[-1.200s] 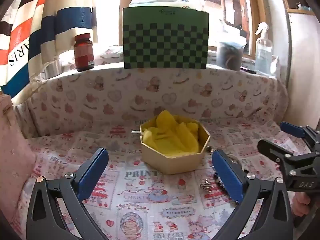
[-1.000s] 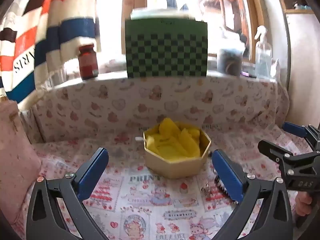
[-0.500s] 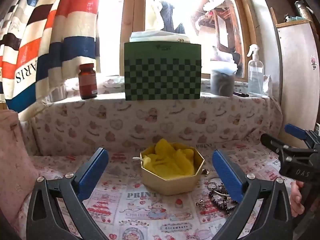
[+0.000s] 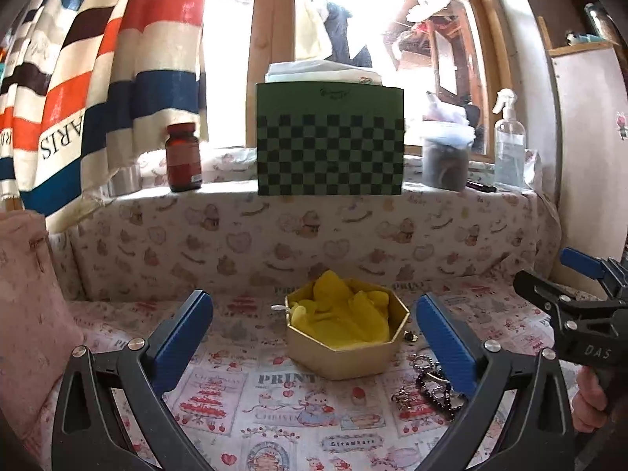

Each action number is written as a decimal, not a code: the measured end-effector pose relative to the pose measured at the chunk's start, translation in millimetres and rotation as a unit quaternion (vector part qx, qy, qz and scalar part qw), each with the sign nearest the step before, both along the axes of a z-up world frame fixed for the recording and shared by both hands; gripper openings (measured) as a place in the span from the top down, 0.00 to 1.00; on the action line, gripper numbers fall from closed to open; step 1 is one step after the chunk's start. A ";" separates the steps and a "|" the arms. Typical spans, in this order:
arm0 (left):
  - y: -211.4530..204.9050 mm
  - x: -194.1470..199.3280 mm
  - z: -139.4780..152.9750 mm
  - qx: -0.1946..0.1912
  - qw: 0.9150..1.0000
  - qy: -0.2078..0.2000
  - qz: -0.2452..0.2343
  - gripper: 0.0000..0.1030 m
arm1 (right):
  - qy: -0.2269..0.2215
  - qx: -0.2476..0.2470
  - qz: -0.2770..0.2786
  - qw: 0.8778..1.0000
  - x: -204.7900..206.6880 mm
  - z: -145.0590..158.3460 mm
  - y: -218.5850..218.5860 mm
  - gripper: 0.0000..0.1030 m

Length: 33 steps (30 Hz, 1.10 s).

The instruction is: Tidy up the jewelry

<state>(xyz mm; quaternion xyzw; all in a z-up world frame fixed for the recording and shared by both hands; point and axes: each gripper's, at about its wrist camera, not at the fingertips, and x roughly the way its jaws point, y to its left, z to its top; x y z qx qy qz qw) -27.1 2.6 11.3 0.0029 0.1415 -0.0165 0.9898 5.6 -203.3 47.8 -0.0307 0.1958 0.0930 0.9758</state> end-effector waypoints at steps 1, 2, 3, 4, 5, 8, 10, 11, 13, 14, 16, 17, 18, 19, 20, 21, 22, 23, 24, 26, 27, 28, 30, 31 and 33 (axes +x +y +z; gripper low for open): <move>-1.7 -0.5 -0.5 0.002 1.000 0.001 -0.006 0.00 | 0.002 0.001 0.001 1.000 0.5 -0.2 -0.2 0.00; -2.7 4.2 3.6 0.004 1.000 0.004 -0.008 0.00 | 0.007 0.001 0.002 1.000 1.5 -0.2 0.1 0.00; -3.4 4.5 3.6 0.007 1.000 0.005 -0.007 0.00 | 0.012 0.001 0.005 1.000 2.5 -0.8 0.3 0.00; -3.3 4.9 3.4 0.007 1.000 0.007 -0.007 0.00 | 0.015 0.001 0.007 1.000 3.2 -1.0 0.6 0.00; -2.9 6.0 3.4 0.005 1.000 0.009 -0.006 0.00 | 0.016 0.000 0.010 1.000 3.6 -1.2 1.2 0.00; 0.5 7.1 3.0 -0.001 1.000 0.012 0.004 0.00 | 0.016 0.000 0.023 1.000 2.8 -0.7 3.7 0.00; 0.6 6.6 3.0 -0.003 1.000 0.012 -0.001 0.00 | 0.012 -0.004 0.022 1.000 1.1 -0.4 4.7 0.00; -0.1 6.1 3.1 -0.001 1.000 0.011 -0.002 0.00 | 0.010 -0.006 0.022 1.000 0.3 -0.2 5.1 0.00; -1.8 5.1 3.4 0.003 1.000 0.008 -0.003 0.00 | 0.009 -0.007 0.023 1.000 -0.1 0.3 6.2 0.00; -2.3 4.7 3.6 0.004 1.000 0.007 -0.004 0.00 | 0.011 -0.007 0.023 1.000 0.3 0.4 6.5 0.00; -2.2 4.6 3.5 0.004 1.000 0.007 -0.003 0.00 | 0.019 -0.007 0.025 0.999 1.4 -0.3 7.1 0.00; -1.7 4.8 3.4 0.003 1.000 0.008 -0.003 0.00 | 0.024 -0.007 0.027 0.999 2.2 -0.5 7.2 0.00; -1.3 4.8 3.3 0.002 1.000 0.008 -0.002 0.00 | 0.027 -0.007 0.029 0.999 2.8 -1.0 7.6 0.00; -1.1 4.8 3.2 0.002 1.000 0.008 -0.002 0.00 | 0.029 -0.007 0.030 0.999 3.2 -1.1 7.6 0.00; -1.1 4.6 3.1 0.002 1.000 0.008 -0.002 0.00 | 0.030 -0.007 0.029 0.999 3.5 -1.2 8.0 0.00; -1.3 4.5 3.1 0.003 1.000 0.008 -0.002 0.00 | 0.030 -0.007 0.028 0.999 3.4 -1.3 7.9 0.00; -1.5 4.3 3.0 0.003 1.000 0.008 -0.003 0.00 | 0.029 -0.007 0.028 0.999 3.5 -1.3 8.0 0.00; -1.9 4.6 4.0 0.003 1.000 0.008 -0.003 0.00 | 0.029 -0.008 0.029 0.999 3.8 -1.4 8.0 0.00; -1.9 4.2 4.1 0.003 1.000 0.008 -0.003 0.00 | 0.029 -0.008 0.029 0.999 4.1 -1.5 8.0 0.00; -1.6 3.9 4.0 0.003 1.000 0.008 -0.002 0.00 | 0.029 -0.007 0.030 0.999 3.8 -1.2 7.3 0.00; -1.4 3.9 3.9 0.003 1.000 0.009 -0.002 0.00 | 0.030 -0.007 0.029 0.999 4.3 -1.5 7.2 0.00; -1.0 3.7 3.9 0.003 1.000 0.009 -0.002 0.00 | 0.030 -0.007 0.029 0.999 4.1 -1.4 7.2 0.00; -0.3 3.1 3.8 0.002 1.000 0.008 -0.001 0.00 | 0.030 -0.007 0.030 0.999 4.3 -1.6 7.0 0.00; 0.0 3.0 3.7 0.002 1.000 0.009 -0.001 0.00 | 0.030 -0.007 0.030 0.999 4.1 -1.6 7.0 0.00; 0.8 3.7 4.3 0.002 1.000 0.009 -0.002 0.00 | 0.030 -0.007 0.029 0.999 4.5 -2.1 7.0 0.00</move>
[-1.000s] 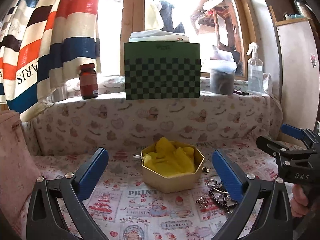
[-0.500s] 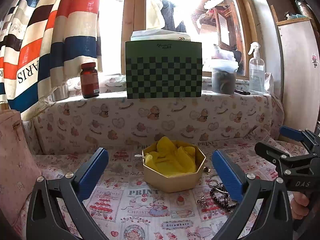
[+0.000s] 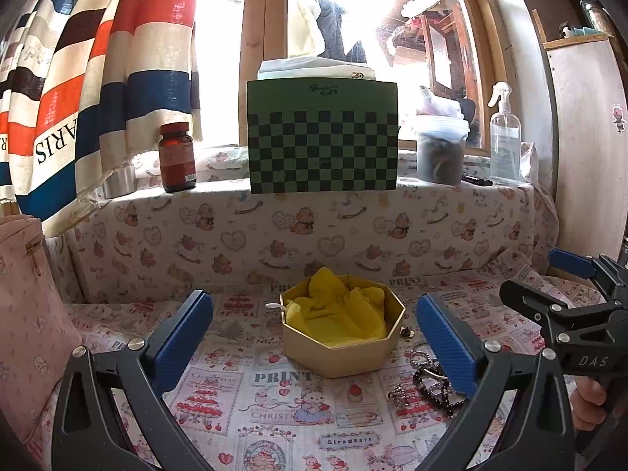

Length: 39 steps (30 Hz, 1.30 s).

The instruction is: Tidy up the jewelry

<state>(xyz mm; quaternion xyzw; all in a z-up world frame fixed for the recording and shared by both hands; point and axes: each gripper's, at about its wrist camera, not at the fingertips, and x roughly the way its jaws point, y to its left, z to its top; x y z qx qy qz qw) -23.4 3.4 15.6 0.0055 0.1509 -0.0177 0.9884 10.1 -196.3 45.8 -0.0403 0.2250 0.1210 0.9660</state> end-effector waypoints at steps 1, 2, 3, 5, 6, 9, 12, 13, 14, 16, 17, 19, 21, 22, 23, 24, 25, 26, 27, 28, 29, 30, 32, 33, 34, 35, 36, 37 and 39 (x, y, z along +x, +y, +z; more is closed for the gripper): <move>-0.9 0.5 0.0 0.000 1.000 -0.001 0.000 0.00 | 0.001 0.000 -0.001 1.000 0.2 -0.3 -0.8 0.00; -0.4 0.1 0.1 -0.001 1.000 -0.001 0.000 0.00 | 0.001 0.000 -0.001 1.000 0.3 -0.4 -1.1 0.00; 0.1 -0.1 0.0 -0.001 1.000 -0.001 0.001 0.00 | 0.001 0.000 -0.001 1.000 0.3 -0.2 -0.9 0.00; -0.4 0.1 0.1 0.000 1.000 0.000 0.000 0.00 | 0.000 0.000 -0.001 1.000 0.5 -0.3 -1.0 0.00; 0.1 -0.3 0.1 0.000 1.000 0.000 0.001 0.00 | 0.001 0.000 -0.001 1.000 0.6 -0.3 -1.0 0.00; 1.6 -1.5 0.1 0.000 1.000 0.000 0.001 0.00 | 0.002 0.001 -0.004 1.000 0.3 -1.2 -3.9 0.00; 0.3 -0.2 0.0 0.000 1.000 -0.001 -0.001 0.00 | 0.002 0.001 -0.003 1.000 0.4 -1.0 -3.9 0.00; 0.7 -0.7 0.0 0.000 1.000 0.000 -0.001 0.00 | 0.002 0.001 -0.004 1.000 0.4 -1.1 -4.1 0.00; 1.1 -1.1 0.0 0.000 1.000 0.000 -0.001 0.00 | 0.002 0.001 -0.003 1.000 0.4 -1.1 -4.3 0.00; 2.4 -2.2 0.1 0.000 1.000 0.000 -0.001 0.00 | 0.002 0.001 -0.004 1.000 0.4 -1.0 -4.0 0.00; 3.0 -2.7 0.0 0.000 1.000 0.000 -0.001 0.00 | 0.002 0.001 -0.004 1.000 0.5 -0.8 -3.6 0.00; 4.4 -3.5 -0.1 0.000 1.000 0.001 -0.001 0.00 | 0.002 0.001 -0.003 1.000 0.5 -0.8 -3.5 0.00; 6.2 -4.7 -0.1 0.000 1.000 0.001 -0.001 0.00 | 0.002 0.001 -0.004 1.000 0.3 -1.0 -4.3 0.00; 7.0 -5.4 -0.1 0.000 1.000 0.000 0.000 0.00 | 0.002 0.001 -0.004 1.000 0.5 -0.7 -3.5 0.00; 7.9 -6.0 -0.1 0.000 1.000 0.000 0.000 0.00 | 0.002 0.001 -0.004 1.000 0.6 -0.7 -3.5 0.00; 8.9 -6.7 -0.1 0.000 1.000 0.000 0.000 0.00 | 0.002 0.001 -0.003 1.000 0.7 -0.8 -3.8 0.00; 9.9 -7.3 -0.2 0.000 1.000 0.000 0.000 0.00 | 0.002 0.001 -0.004 1.000 0.8 -1.0 -4.1 0.00; 10.9 -7.9 -0.2 0.000 1.000 0.001 -0.001 0.00 | 0.002 0.001 -0.004 1.000 0.8 -0.9 -3.7 0.00; 5.7 -4.3 -0.1 0.000 1.000 0.000 0.000 0.00 | 0.002 0.000 -0.003 1.000 0.9 -1.2 -4.6 0.00; 0.0 0.9 -0.1 0.000 1.000 0.000 0.000 0.00 | 0.002 0.001 -0.004 1.000 0.9 -1.1 -4.3 0.00; 0.0 0.9 0.0 0.000 1.000 0.000 0.000 0.00 | 0.002 0.001 -0.004 1.000 0.9 -1.0 -3.9 0.00; 0.5 0.4 0.0 0.000 1.000 0.000 0.000 0.00 | 0.002 0.000 -0.004 1.000 0.9 -1.0 -4.1 0.00; -0.1 1.1 0.0 0.000 1.000 0.000 0.000 0.00 | 0.002 0.000 -0.003 1.000 1.1 -1.1 -3.9 0.00; -0.1 1.0 0.0 0.000 1.000 0.000 0.000 0.00 | 0.002 0.000 -0.003 1.000 1.0 -1.6 -4.8 0.00; 0.1 0.8 0.0 0.000 1.000 0.000 0.000 0.00 | 0.002 0.000 -0.004 1.000 1.2 -1.5 -3.9 0.00; -0.1 1.0 0.0 0.000 1.000 0.000 0.000 0.00 | 0.002 0.000 -0.004 1.000 1.2 -1.6 -3.9 0.00; 0.2 0.6 0.0 0.000 1.000 0.000 0.000 0.00 | 0.002 0.000 -0.004 1.000 1.3 -1.8 -4.1 0.00; 0.3 0.6 0.0 0.001 1.000 0.000 0.000 0.00 | 0.002 0.000 -0.004 1.000 1.3 -2.1 -4.4 0.00; 0.4 0.7 0.1 0.000 1.000 0.000 0.000 0.00 | 0.003 0.000 -0.004 1.000 1.4 -2.6 -4.8 0.00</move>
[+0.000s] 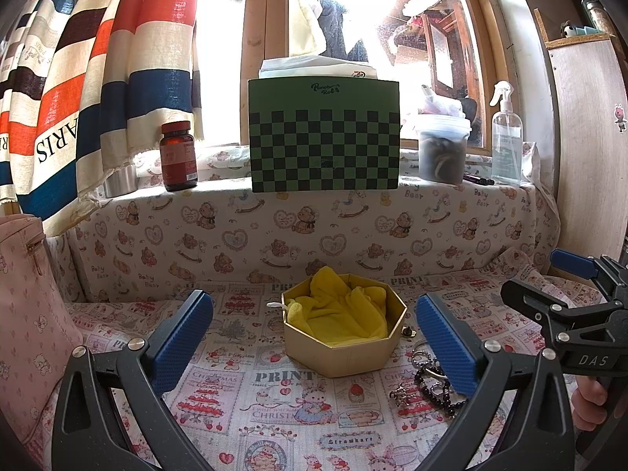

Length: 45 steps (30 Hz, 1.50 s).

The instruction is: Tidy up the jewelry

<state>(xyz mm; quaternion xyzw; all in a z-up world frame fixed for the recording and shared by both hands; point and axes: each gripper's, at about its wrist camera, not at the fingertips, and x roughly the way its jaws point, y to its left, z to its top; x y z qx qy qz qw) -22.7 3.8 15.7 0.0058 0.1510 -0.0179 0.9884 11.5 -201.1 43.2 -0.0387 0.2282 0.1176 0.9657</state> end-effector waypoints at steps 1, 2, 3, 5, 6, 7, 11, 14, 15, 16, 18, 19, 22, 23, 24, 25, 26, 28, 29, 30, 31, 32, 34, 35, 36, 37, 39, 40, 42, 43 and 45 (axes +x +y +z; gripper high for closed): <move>-0.4 0.2 0.0 0.000 1.000 0.000 0.000 0.00 | -0.001 0.000 0.000 1.000 0.0 0.1 0.8 0.00; -0.6 0.3 0.0 0.000 1.000 0.000 0.000 0.00 | -0.001 0.000 0.000 1.000 0.1 0.0 0.9 0.00; -0.3 0.0 0.1 0.000 1.000 0.000 0.000 0.00 | 0.000 0.000 0.000 1.000 0.1 -0.3 0.2 0.00; -0.2 0.1 0.1 0.000 1.000 0.000 0.000 0.00 | -0.001 -0.001 0.000 1.000 0.7 0.0 1.3 0.00; -0.2 0.1 0.1 0.000 1.000 0.000 0.000 0.00 | 0.000 0.000 0.000 1.000 0.7 -0.3 0.7 0.00; -0.1 0.1 0.1 0.000 1.000 0.000 0.000 0.00 | 0.000 -0.001 -0.001 1.000 0.8 -0.5 0.9 0.00; -0.4 0.3 0.0 0.000 1.000 0.001 0.000 0.00 | 0.001 0.000 -0.001 1.000 -0.1 -1.6 -0.4 0.00; 0.0 0.1 -0.1 0.001 1.000 0.001 0.002 0.00 | 0.000 0.000 -0.001 1.000 0.6 -1.2 -0.1 0.00; 0.8 0.4 -0.6 0.002 1.000 0.003 0.003 0.00 | 0.000 -0.001 -0.001 1.000 0.5 -1.1 -0.2 0.00; 1.6 0.7 -1.1 0.003 1.000 0.004 0.003 0.00 | 0.001 0.000 0.000 1.000 0.9 -0.9 -0.2 0.00; 2.4 1.6 -2.1 0.004 1.000 0.005 0.003 0.00 | 0.002 0.000 0.002 1.000 0.6 -1.2 -0.8 0.00; 3.1 1.3 -2.3 0.005 1.000 0.005 0.003 0.00 | 0.003 0.000 0.002 1.000 0.8 -2.4 -0.9 0.00; -2.8 0.3 -0.9 0.046 0.999 -0.010 0.009 0.00 | 0.015 0.003 0.003 1.000 3.0 -4.5 -2.3 0.00; -3.6 -1.5 0.1 0.053 0.998 -0.017 0.010 0.00 | 0.020 0.004 0.002 1.000 4.3 -5.0 -2.5 0.00; -4.6 -2.4 1.3 0.053 0.998 -0.020 0.007 0.00 | 0.025 0.006 0.001 1.000 4.3 -6.2 -4.0 0.00; -4.9 -4.2 2.4 0.050 0.999 -0.022 -0.003 0.00 | 0.028 0.008 0.000 1.000 6.4 -6.0 -3.6 0.00; -6.3 -5.4 3.7 0.048 0.999 -0.021 -0.012 0.01 | 0.032 0.010 -0.001 0.999 7.9 -5.8 -4.0 0.00; -9.0 -6.6 4.1 0.049 0.998 -0.017 -0.033 0.07 | 0.040 0.018 -0.003 0.999 10.3 -6.9 -7.1 0.00; -11.1 -5.9 3.5 0.052 0.998 -0.012 -0.039 0.14 | 0.045 0.023 -0.006 0.999 11.3 -7.9 -9.4 0.00; -14.3 -4.4 2.8 0.055 0.997 -0.005 -0.045 0.25 | 0.050 0.027 -0.010 0.998 13.7 -8.5 -11.3 0.00; -15.9 -1.7 1.3 0.055 0.997 0.008 -0.054 0.32 | 0.058 0.033 -0.015 0.998 16.1 -9.9 -14.1 0.00; -17.3 2.5 -0.6 0.054 0.996 0.026 -0.064 0.50 | 0.066 0.038 -0.020 0.997 19.2 -11.2 -16.8 0.00; -17.0 12.7 -4.3 0.038 0.992 0.075 -0.093 0.77 | 0.087 0.051 -0.030 0.994 26.5 -15.0 -22.8 0.00; -13.0 20.0 -6.3 0.009 0.988 0.106 -0.112 0.83 | 0.098 0.056 -0.036 0.993 29.5 -17.2 -25.8 0.00; -9.5 28.1 -9.1 -0.023 0.980 0.139 -0.137 0.87 | 0.106 0.061 -0.040 0.992 32.9 -19.1 -28.5 0.00; -7.1 34.9 -12.6 -0.050 0.970 0.170 -0.164 0.89 | 0.116 0.066 -0.042 0.990 36.1 -21.3 -30.5 0.00; -6.7 42.8 -18.5 -0.079 0.956 0.206 -0.191 0.91 | 0.131 0.072 -0.044 0.988 39.9 -24.6 -32.3 0.00; -8.2 44.4 -21.5 -0.083 0.953 0.216 -0.198 0.91 | 0.137 0.074 -0.044 0.987 41.6 -26.1 -32.8 0.00; -12.2 47.9 -26.5 -0.080 0.951 0.228 -0.194 0.91 | 0.143 0.076 -0.042 0.986 41.8 -28.0 -32.6 0.00; -14.9 48.6 -28.9 -0.074 0.952 0.231 -0.188 0.91 | 0.145 0.077 -0.041 0.986 42.5 -28.1 -32.4 0.00; -19.0 48.4 -32.3 -0.055 0.958 0.225 -0.171 0.90 | 0.151 0.078 -0.038 0.985 43.1 -29.5 -31.9 0.00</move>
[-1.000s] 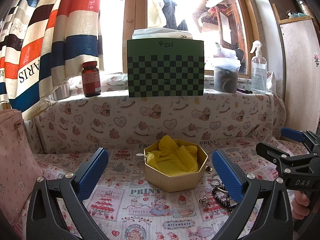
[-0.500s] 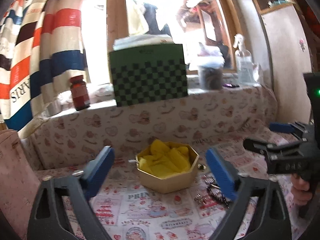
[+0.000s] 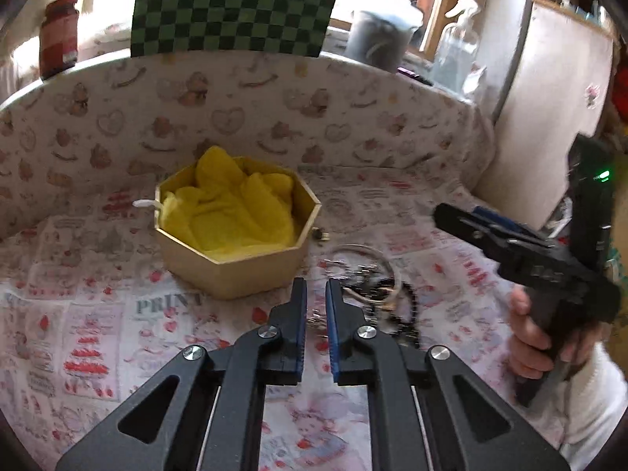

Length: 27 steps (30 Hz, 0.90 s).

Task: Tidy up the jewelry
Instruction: 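Reach the left gripper into the jewelry pile and grasp a small silver charm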

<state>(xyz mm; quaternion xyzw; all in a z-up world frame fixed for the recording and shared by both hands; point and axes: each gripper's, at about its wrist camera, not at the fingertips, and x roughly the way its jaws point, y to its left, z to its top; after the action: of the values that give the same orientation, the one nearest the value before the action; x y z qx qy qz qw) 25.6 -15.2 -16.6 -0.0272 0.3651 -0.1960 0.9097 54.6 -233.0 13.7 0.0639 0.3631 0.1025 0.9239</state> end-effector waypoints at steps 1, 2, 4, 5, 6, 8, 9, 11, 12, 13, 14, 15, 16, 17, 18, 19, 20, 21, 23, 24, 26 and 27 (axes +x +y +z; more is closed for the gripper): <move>0.0 -0.6 -0.8 0.003 1.000 -0.002 0.001 0.89 | 0.002 0.000 0.001 1.000 1.1 -0.3 0.1 0.00; -2.8 1.1 -1.7 0.005 1.000 -0.001 -0.002 0.86 | 0.005 0.000 0.002 1.000 2.0 -0.7 0.8 0.00; -6.0 3.0 -3.8 0.013 1.000 0.003 0.000 0.83 | 0.009 -0.001 0.004 1.000 2.5 -1.4 1.9 0.00; -8.1 4.3 -5.4 0.021 1.000 0.009 -0.002 0.83 | 0.011 -0.001 0.005 1.000 2.8 -1.9 2.0 0.00; -7.4 7.4 -6.3 0.029 0.999 0.016 -0.002 0.83 | 0.013 0.000 0.005 1.000 3.0 -2.4 2.1 0.00; -7.6 8.8 -11.5 0.041 0.999 0.032 0.014 0.83 | 0.016 -0.005 0.001 1.000 2.1 -2.9 2.9 0.00; -4.5 8.8 -11.9 0.028 0.999 0.041 0.013 0.83 | 0.014 -0.007 0.003 1.000 1.0 -2.2 3.8 0.00; -1.6 9.2 -9.4 0.001 0.999 0.049 0.002 0.83 | 0.008 -0.011 0.008 1.000 -1.1 -0.3 6.3 0.00; 0.9 9.4 -8.2 -0.002 0.999 0.044 0.004 0.83 | 0.006 -0.014 0.011 1.000 -1.8 0.3 7.6 0.00; 2.2 9.8 -7.9 -0.003 0.999 0.042 0.006 0.83 | 0.005 -0.018 0.015 1.000 -2.1 0.7 9.9 0.00; 3.2 11.5 -9.2 -0.009 0.999 0.047 0.003 0.83 | 0.005 -0.021 0.019 1.000 -2.2 0.8 11.5 0.00; 4.7 13.0 -10.4 -0.019 0.998 0.057 -0.003 0.83 | 0.006 -0.024 0.022 0.999 -2.0 0.8 13.3 0.00; 6.1 14.9 -12.9 -0.033 0.997 0.071 -0.009 0.83 | 0.006 -0.026 0.023 0.999 -2.3 0.8 14.0 0.00; 7.0 16.7 -15.7 -0.047 0.995 0.085 -0.015 0.83 | 0.007 -0.026 0.023 0.999 -2.3 0.9 14.3 0.00; 7.1 16.7 -16.7 -0.054 0.994 0.094 -0.021 0.83 | 0.006 -0.026 0.022 0.999 -2.4 1.2 14.0 0.00; 6.7 18.4 -19.0 -0.064 0.992 0.103 -0.028 0.83 | 0.006 -0.026 0.019 0.999 -2.6 1.3 14.9 0.00; 6.5 18.0 -19.5 -0.069 0.991 0.107 -0.029 0.83 | 0.005 -0.027 0.017 0.999 -2.6 1.3 15.5 0.00; 6.8 18.4 -20.4 -0.067 0.991 0.110 -0.024 0.83 | 0.005 -0.026 0.015 1.000 -2.8 1.3 15.2 0.00; 7.2 19.3 -22.8 -0.063 0.992 0.110 -0.014 0.92 | 0.004 -0.025 0.015 1.000 -2.3 0.9 15.7 0.00; 8.3 20.0 -23.3 -0.071 0.991 0.114 -0.017 0.92 | 0.005 -0.025 0.016 1.000 -2.5 0.8 15.2 0.00; 10.8 20.6 -23.4 -0.080 0.990 0.117 -0.015 0.92 | 0.009 -0.024 0.019 1.000 -1.8 0.0 15.2 0.00; 12.5 20.2 -22.1 -0.085 0.990 0.116 -0.013 0.92 | 0.012 -0.024 0.019 0.999 -1.2 -0.6 14.8 0.00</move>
<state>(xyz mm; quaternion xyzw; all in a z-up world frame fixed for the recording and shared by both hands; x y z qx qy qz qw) 45.8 -2.7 -38.7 -0.1219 0.4507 -0.2337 0.8529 53.4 -218.2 13.1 0.0363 0.3771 0.1108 0.9188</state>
